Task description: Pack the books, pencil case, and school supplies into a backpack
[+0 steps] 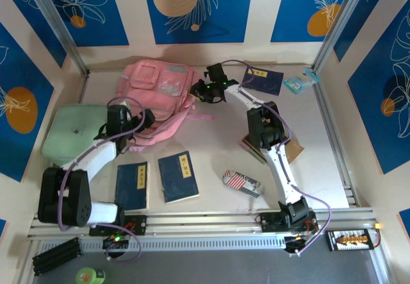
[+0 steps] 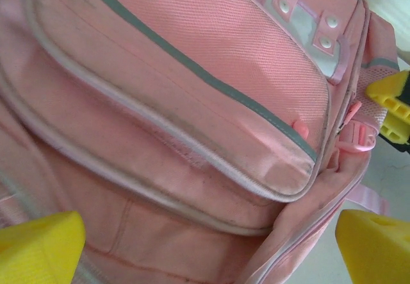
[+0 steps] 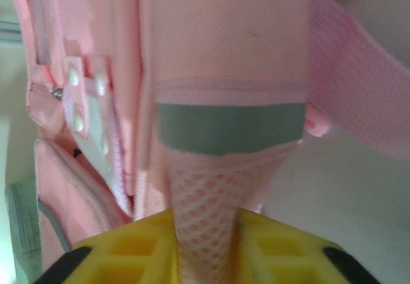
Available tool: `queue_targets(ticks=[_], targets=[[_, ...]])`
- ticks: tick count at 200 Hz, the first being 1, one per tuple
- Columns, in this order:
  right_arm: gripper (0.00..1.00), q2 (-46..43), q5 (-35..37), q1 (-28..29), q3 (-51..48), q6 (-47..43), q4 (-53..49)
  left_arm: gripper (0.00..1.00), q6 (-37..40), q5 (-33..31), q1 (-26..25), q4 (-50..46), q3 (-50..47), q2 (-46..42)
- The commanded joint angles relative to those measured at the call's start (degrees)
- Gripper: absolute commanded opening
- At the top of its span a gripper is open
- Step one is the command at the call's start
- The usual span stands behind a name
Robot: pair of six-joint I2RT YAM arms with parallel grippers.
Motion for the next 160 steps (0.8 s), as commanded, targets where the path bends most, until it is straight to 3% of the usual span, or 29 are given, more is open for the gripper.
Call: queue_targets(ticks=[1, 18, 88, 137, 146, 160], targets=[[0.09, -0.3, -2.0, -0.3, 1.3, -1.7, -2.2, 1.00, -2.7, 4.2, -0.3, 2.1, 2.8, 3.5], [0.00, -3.5, -0.9, -0.6, -3.3, -2.7, -0.5, 0.99, -3.0, 6.5, -0.4, 3.5, 4.3, 6.8], [0.00, -29.5, 2.3, -4.6, -42.8, -3.2, 15.3, 0.98, -1.9, 14.6, -2.8, 3.0, 13.5, 19.6], [0.00, -36.7, -0.6, -6.9, -54.2, 1.4, 18.4, 0.97, 0.1, 14.4, -4.4, -0.2, 24.7, 27.1], [0.06, -37.2, -1.1, -7.1, -54.8, 2.7, 18.5, 0.97, 0.2, 14.0, -4.5, -1.1, 25.9, 27.0], [0.24, -38.3, -1.2, -7.2, -55.7, 4.6, 18.4, 0.97, 0.5, 13.3, -4.9, -3.0, 26.5, 25.4]])
